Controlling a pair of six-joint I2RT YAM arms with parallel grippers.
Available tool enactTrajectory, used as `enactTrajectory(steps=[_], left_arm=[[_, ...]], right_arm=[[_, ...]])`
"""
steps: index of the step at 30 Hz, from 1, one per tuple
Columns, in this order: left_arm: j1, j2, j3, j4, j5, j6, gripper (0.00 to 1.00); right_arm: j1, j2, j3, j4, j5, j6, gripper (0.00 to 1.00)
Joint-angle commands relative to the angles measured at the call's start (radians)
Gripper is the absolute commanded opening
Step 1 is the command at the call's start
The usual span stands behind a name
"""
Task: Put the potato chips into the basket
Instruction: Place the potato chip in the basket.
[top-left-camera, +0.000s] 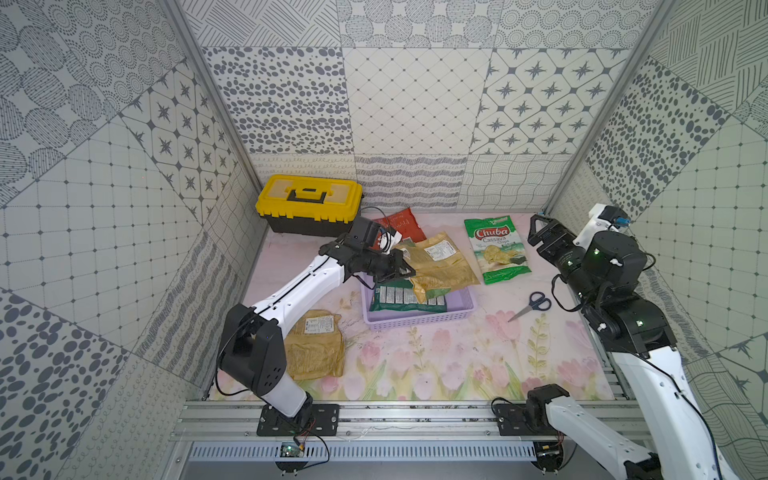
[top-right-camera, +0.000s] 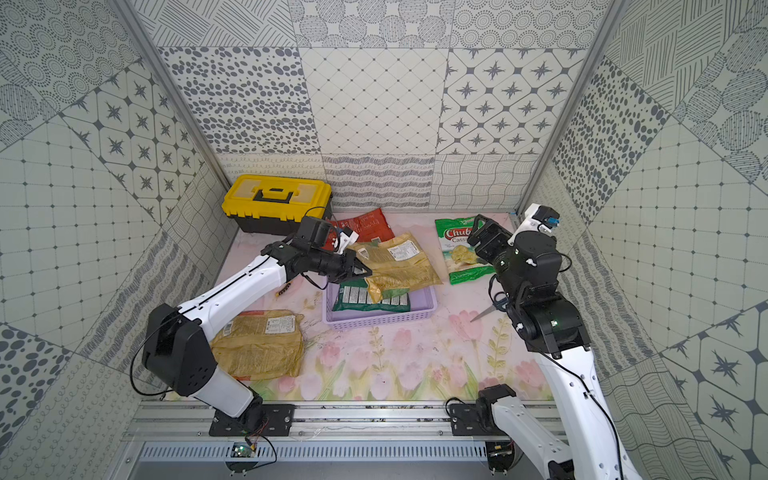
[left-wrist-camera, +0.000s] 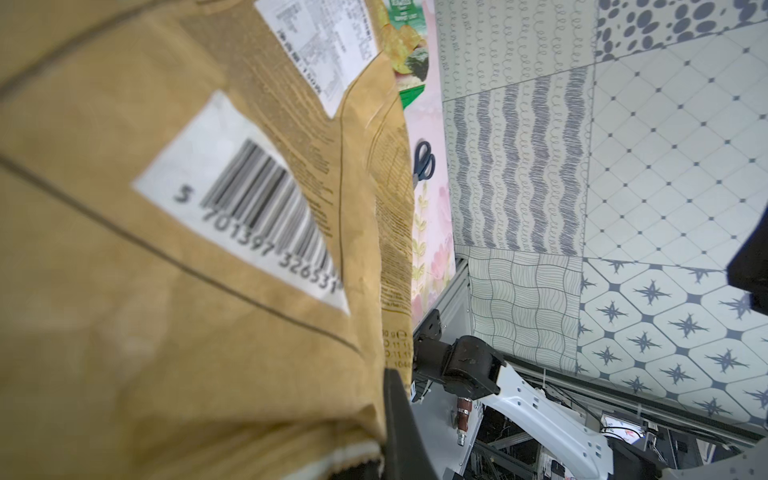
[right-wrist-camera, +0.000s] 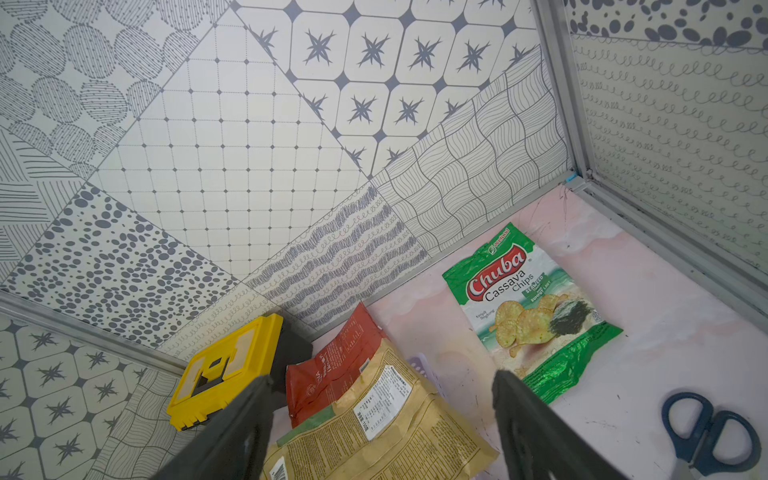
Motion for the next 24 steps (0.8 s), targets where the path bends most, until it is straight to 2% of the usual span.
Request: enactTrajectory(steps=[1,9,18,24], left_arm=[[0.035,0.020,-0.030,-0.062,0.023,0.191,0.00],[0.085,0.044,-0.040,-0.175,-0.044,0.308,0.00],[0.130,0.167,0.081,-0.442,-0.015,0.500,0.00],[0.159,0.190,0.085,-0.490,-0.181,0.557,0.00]], right_arm=[[0.002,-0.011,-0.002,0.027,-0.034,0.026,0.86],[0.002,-0.019,-0.014,0.021,-0.067,0.042,0.86],[0.002,-0.019,-0.028,0.021,-0.098,0.050,0.86],[0.002,-0.019,-0.058,0.021,-0.106,0.054,0.86]])
